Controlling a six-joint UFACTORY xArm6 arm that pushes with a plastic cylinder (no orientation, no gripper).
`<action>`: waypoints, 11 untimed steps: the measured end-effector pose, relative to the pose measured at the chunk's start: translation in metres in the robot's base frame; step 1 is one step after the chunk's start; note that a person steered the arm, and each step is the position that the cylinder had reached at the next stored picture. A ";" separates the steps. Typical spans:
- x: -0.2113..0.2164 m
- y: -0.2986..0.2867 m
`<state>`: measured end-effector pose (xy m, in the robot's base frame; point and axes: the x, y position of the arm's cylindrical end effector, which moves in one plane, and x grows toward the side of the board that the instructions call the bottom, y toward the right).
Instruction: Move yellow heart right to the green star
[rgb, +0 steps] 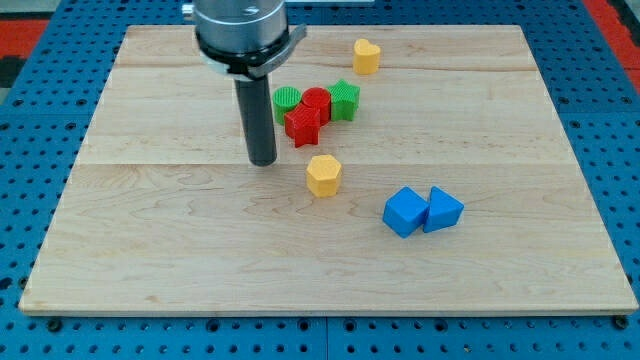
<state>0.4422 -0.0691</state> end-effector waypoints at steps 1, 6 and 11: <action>0.004 0.054; -0.171 0.207; -0.135 0.157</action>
